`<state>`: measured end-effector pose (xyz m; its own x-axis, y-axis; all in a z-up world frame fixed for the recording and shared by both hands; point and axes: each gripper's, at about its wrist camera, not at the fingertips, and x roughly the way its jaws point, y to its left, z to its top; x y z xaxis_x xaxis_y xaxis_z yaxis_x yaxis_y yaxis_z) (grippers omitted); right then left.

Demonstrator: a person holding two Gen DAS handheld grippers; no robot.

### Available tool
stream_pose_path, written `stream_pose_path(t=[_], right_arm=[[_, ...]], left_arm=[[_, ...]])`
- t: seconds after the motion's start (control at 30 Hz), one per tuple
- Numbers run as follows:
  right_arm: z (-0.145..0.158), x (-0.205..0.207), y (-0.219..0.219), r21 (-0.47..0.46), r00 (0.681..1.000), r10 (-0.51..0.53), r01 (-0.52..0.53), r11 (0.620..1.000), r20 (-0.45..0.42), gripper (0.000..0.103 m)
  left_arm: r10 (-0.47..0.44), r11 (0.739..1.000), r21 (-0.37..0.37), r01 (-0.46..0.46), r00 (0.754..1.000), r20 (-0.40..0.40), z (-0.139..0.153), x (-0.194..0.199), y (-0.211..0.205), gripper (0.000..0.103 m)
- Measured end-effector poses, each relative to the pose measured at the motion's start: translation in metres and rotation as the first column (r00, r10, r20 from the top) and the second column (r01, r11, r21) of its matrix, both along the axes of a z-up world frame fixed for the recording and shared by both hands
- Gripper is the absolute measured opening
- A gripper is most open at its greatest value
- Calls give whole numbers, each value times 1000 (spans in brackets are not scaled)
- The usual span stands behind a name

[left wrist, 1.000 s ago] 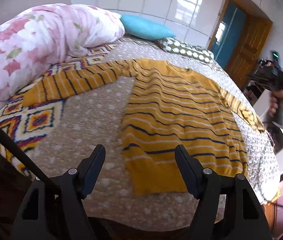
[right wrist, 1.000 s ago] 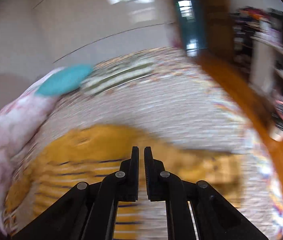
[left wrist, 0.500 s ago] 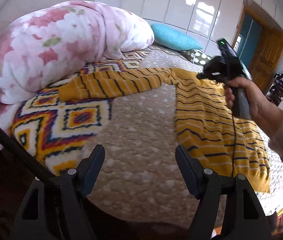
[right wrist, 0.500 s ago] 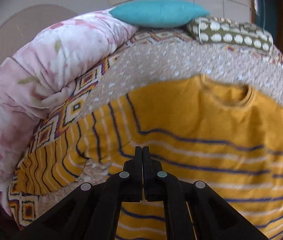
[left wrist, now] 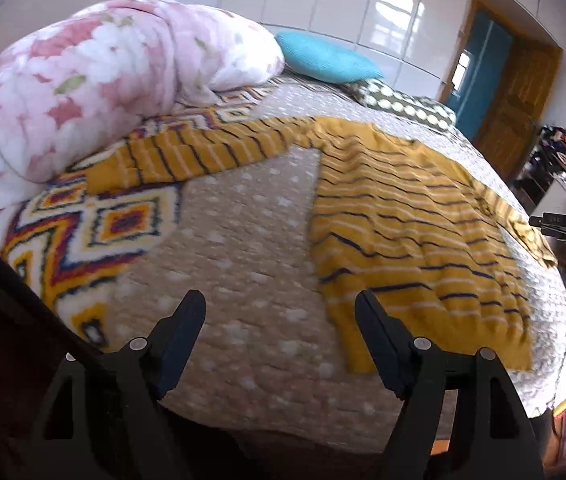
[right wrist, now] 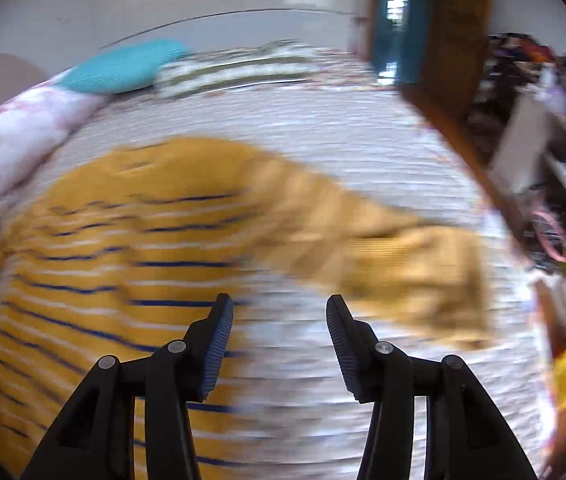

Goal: Fold small clothes

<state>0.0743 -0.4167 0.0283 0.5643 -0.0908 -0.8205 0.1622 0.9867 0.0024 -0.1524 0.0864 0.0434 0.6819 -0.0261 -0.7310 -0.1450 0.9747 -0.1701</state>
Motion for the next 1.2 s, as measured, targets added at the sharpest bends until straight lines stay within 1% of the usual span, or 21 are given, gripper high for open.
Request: stream_pose_path(t=[0.07, 0.13, 0.27, 0.3, 0.33, 0.4, 0.43, 0.47, 0.5, 0.53, 0.63, 0.73, 0.8, 0.9, 0.93, 1.0, 1.03, 1.1, 1.13, 1.2], right_arm=[[-4, 1, -29, 36, 1000, -27, 27, 999, 0, 53], [-9, 8, -36, 50, 1000, -27, 27, 998, -1, 53], [-27, 30, -34, 17, 1000, -21, 21, 1000, -8, 53], [-33, 38, -33, 5, 1000, -17, 17, 1000, -21, 53], [-42, 32, -31, -2, 999, -15, 15, 1000, -29, 53], [-58, 40, -35, -53, 997, -33, 30, 998, -68, 52], [-60, 40, -38, -66, 996, -49, 44, 997, -69, 35], [-59, 37, -46, -16, 997, -56, 55, 998, -49, 17], [-57, 34, -53, 30, 997, -71, 72, 997, -36, 6], [-54, 31, -61, 62, 995, -94, 96, 993, -32, 5], [-35, 23, -76, 88, 991, -137, 136, 987, 1, 5], [-15, 19, -79, 213, 988, -151, 142, 967, 27, 5], [1, 25, -74, 295, 988, -144, 123, 948, 53, 5], [23, 42, -43, 414, 990, -113, 67, 908, 88, 5], [31, 53, -24, 463, 990, -93, 35, 886, 103, 5], [39, 66, 6, 515, 990, -66, -6, 857, 122, 5], [43, 79, 33, 546, 990, -40, -39, 837, 133, 5], [46, 95, 72, 564, 990, 3, -83, 821, 141, 5], [44, 108, 106, 566, 990, 39, -112, 817, 139, 5], [37, 125, 152, 566, 988, 94, -149, 811, 126, 5]], left_arm=[[-15, 1000, 3, 15, 1000, -7, 3, 1, -12, 76], [-31, 999, 24, 32, 999, -10, 7, 0, -26, 76], [-50, 997, 63, 51, 999, -19, 15, -3, -44, 76], [-48, 996, 71, 49, 999, -22, 17, -4, -47, 76], [-45, 996, 77, 46, 999, -22, 18, -5, -48, 76], [-38, 995, 87, 39, 999, -23, 20, -7, -49, 77], [-35, 995, 88, 37, 999, -23, 20, -7, -48, 77], [-36, 996, 87, 37, 999, -23, 20, -8, -47, 77], [-34, 996, 84, 36, 999, -23, 19, -7, -45, 77], [-32, 996, 82, 33, 999, -25, 18, -6, -44, 77], [-37, 998, 58, 39, 999, -34, 12, -2, -40, 77], [-45, 999, 26, 46, 998, -36, 6, 1, -37, 77], [-46, 999, 6, 46, 998, -36, 3, 1, -33, 77], [-45, 999, -14, 44, 999, -30, 1, 1, -28, 77], [-43, 999, -18, 42, 999, -26, 0, 0, -25, 77], [-33, 999, -24, 32, 999, -18, 0, -1, -18, 77], [-26, 999, -29, 26, 1000, -12, 1, -2, -14, 77], [-9, 999, -44, 9, 1000, 0, 2, -5, -5, 77], [2, 999, -53, -2, 1000, 6, 2, -6, 1, 77], [15, 998, -61, -15, 1000, 11, 2, -7, 9, 77]])
